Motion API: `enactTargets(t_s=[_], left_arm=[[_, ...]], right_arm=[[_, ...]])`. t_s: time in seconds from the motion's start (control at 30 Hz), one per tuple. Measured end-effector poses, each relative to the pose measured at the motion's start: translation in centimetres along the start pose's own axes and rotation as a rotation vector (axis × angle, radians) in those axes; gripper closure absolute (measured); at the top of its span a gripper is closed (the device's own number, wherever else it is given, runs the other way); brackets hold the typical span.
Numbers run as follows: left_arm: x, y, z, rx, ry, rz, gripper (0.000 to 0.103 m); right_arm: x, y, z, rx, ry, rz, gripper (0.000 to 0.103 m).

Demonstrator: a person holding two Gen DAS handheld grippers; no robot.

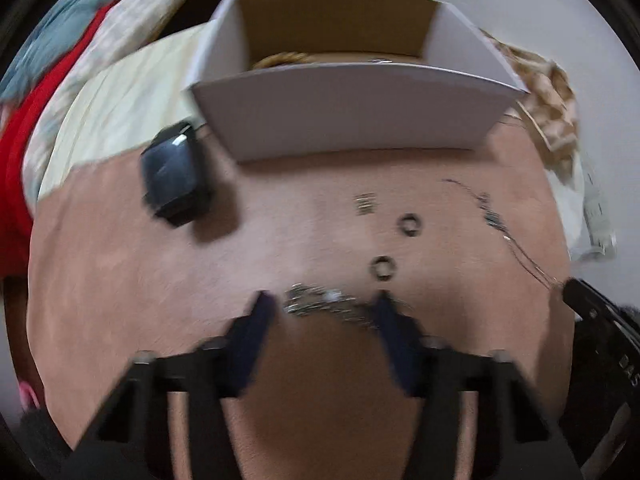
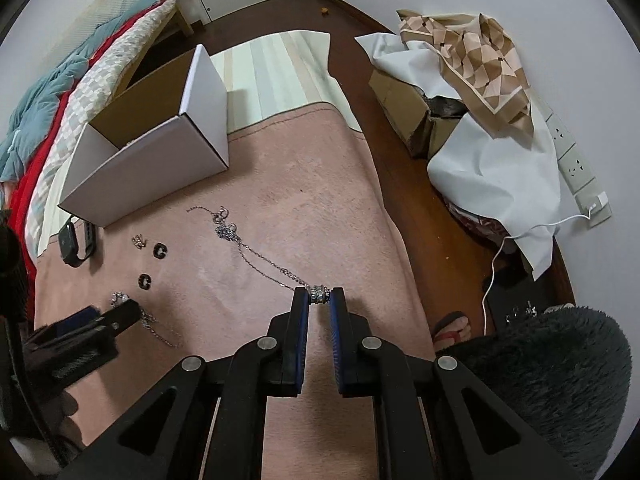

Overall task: Organize jewelry
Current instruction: 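Grasp the thin silver chain bracelet with the left tool while the right tool holds the necklace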

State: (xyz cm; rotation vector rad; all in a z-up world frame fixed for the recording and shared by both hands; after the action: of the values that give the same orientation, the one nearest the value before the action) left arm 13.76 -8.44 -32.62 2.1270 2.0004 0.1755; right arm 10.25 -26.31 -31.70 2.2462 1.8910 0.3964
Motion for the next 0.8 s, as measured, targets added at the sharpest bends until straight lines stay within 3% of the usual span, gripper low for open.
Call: enactTargets(t_s=[0.03, 0.17, 0.5, 0.8], left_arm=[[-0.6, 0.0, -0.1, 0.007, -0.018, 0.016, 0.094], [-0.9, 0.2, -0.7, 0.016, -0.066, -0.002, 0.102], [2.4, 2.4, -6.3, -0.070, -0.154, -0.073, 0.102], [2.3, 5.2, -11.3, -0.159, -0.216, -0.083, 0.102]], right_arm=[[0.0, 0.0, 0.1, 0.003, -0.003, -0.001, 0.092], [0.3, -0.2, 0.2, 0.011, -0.004, -0.014, 0.092], [2.1, 1.3, -2.8, -0.039, 0.084, -0.025, 0.092], [5.1, 4.2, -7.3, -0.097, 0.196, -0.057, 0.092]])
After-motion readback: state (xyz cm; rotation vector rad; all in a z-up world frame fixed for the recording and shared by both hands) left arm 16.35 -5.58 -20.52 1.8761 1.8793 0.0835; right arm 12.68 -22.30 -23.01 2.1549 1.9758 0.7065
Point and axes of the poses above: each gripper's, at about its wrist camera, not at the fingertips, and z roughly the way its jaws point, x to its left, y to its top, the point moved 9 cm from there along z, roughly the way its jaws point, and after that the axes turned 7 degrees about -z, right-handed, at the moved point
